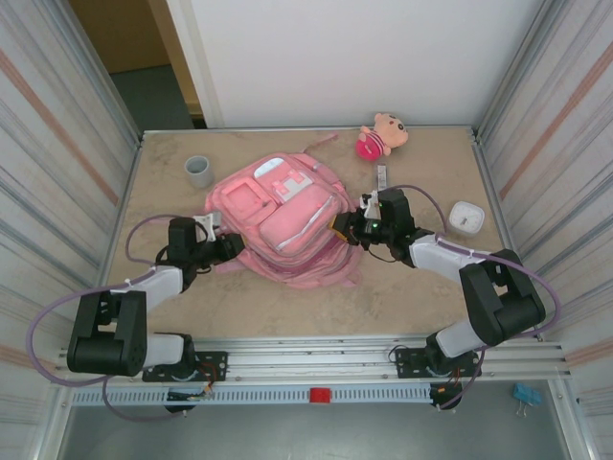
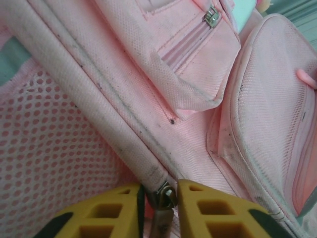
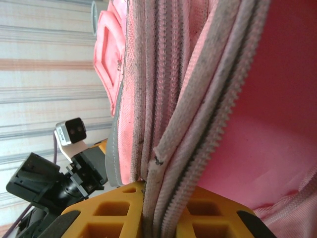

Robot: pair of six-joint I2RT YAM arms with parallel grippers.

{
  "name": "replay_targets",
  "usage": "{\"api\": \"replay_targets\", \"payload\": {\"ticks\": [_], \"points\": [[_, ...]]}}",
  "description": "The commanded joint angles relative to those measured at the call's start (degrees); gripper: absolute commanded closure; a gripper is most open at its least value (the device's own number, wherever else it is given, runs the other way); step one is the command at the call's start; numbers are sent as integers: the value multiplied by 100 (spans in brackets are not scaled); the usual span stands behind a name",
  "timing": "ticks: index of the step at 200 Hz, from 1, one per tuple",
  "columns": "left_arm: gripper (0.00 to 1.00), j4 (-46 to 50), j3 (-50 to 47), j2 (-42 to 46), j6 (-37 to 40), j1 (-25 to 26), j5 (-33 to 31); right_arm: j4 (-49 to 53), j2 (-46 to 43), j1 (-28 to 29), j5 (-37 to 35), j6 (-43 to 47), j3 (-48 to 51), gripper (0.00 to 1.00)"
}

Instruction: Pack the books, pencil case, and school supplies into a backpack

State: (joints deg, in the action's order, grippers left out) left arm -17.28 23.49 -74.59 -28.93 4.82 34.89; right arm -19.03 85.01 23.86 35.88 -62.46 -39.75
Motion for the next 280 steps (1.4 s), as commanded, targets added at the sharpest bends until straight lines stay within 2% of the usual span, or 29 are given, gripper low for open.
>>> {"api": "replay_targets", "payload": {"ticks": [1, 21, 46, 56, 81, 104, 123, 134, 157, 187, 223, 248, 265, 280], "points": [[83, 146, -55, 260, 26, 6, 26, -142, -73, -71, 46, 93, -226, 83], [90, 363, -38, 414, 113, 57, -89, -191, -63, -65, 46, 50, -244, 82], [91, 759, 73, 611, 334, 204, -291, -379, -55, -49, 36, -147, -197, 81], [91, 870, 116, 667, 434, 287, -378, -552, -48, -33, 26, -314, -121, 76], [90, 1130, 212, 778, 707, 478, -576, -1176, -63, 158, -95, -979, 247, 55], [88, 1352, 301, 823, 940, 596, -763, -1770, -52, 532, -361, -1446, 552, 50], [85, 1478, 340, 779, 1065, 667, -855, -2069, 39, 883, -563, -1648, 625, 54], [84, 1520, 341, 742, 1073, 686, -861, -2208, 119, 1002, -643, -1715, 613, 62], [84, 1703, 324, 786, 891, 720, -1105, -2316, 204, 1053, -784, -1746, 582, 72], [85, 1818, 276, 1039, 847, 764, -1165, -2186, 215, 1041, -898, -1698, 505, 79], [79, 1878, 233, 1275, 907, 845, -1198, -2141, 193, 1060, -1064, -1709, 477, 83], [83, 1867, 165, 1289, 875, 842, -1222, -2096, 164, 1050, -1096, -1684, 461, 83], [93, 1859, 165, 1261, 875, 844, -1154, -2007, 151, 1026, -1089, -1648, 413, 84], [96, 1865, 189, 1253, 878, 859, -1142, -1975, 156, 1024, -1101, -1630, 381, 84]]}}
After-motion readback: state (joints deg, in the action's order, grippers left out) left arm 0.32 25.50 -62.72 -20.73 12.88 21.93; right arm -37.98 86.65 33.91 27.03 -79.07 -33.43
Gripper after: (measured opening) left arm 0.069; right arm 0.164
